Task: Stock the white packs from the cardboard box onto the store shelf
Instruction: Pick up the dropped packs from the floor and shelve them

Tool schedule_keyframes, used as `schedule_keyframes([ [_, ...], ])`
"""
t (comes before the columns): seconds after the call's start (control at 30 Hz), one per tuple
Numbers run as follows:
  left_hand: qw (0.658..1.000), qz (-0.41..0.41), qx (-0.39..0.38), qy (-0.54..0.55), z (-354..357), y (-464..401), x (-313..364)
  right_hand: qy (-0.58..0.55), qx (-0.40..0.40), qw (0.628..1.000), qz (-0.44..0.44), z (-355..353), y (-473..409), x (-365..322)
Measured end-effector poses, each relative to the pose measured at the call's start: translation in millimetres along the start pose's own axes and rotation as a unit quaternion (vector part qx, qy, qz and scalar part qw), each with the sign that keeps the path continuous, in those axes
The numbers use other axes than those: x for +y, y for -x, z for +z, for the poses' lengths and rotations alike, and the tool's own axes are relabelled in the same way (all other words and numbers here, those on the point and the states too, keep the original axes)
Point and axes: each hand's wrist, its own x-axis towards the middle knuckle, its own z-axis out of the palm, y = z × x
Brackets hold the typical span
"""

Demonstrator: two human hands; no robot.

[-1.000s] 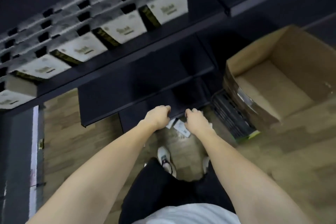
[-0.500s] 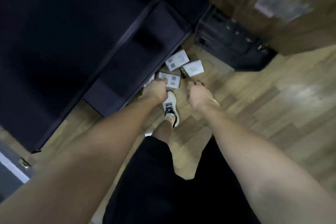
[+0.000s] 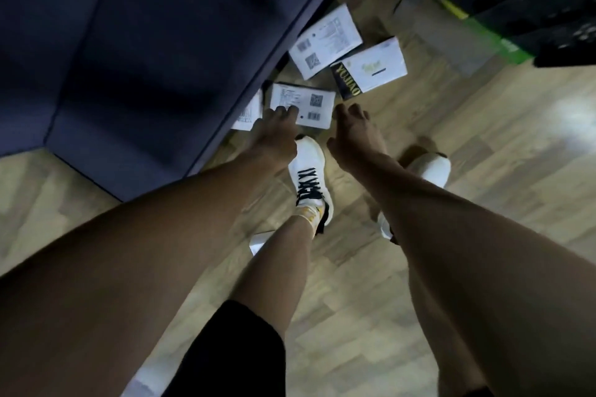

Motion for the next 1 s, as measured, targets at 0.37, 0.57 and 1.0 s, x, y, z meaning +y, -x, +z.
schedule_keyframes([
  [0.37, 0.984, 0.071, 0.062, -0.150, 95.4, -131.6, -23.1, -0.007, 0.039, 0.999, -0.035, 96.8, -113.3, 49.6],
  [0.57, 0.976, 0.066, 0.069, -0.195, 101.9, -156.7, -16.6, -0.010, 0.043, 0.998, -0.043, 101.3, -121.7, 58.6],
  [1.0, 0.994, 0.042, 0.035, -0.092, 35.9, -37.2, 24.6, 0.073, -0.022, 0.994, -0.072, -11.2, -35.9, 53.0],
])
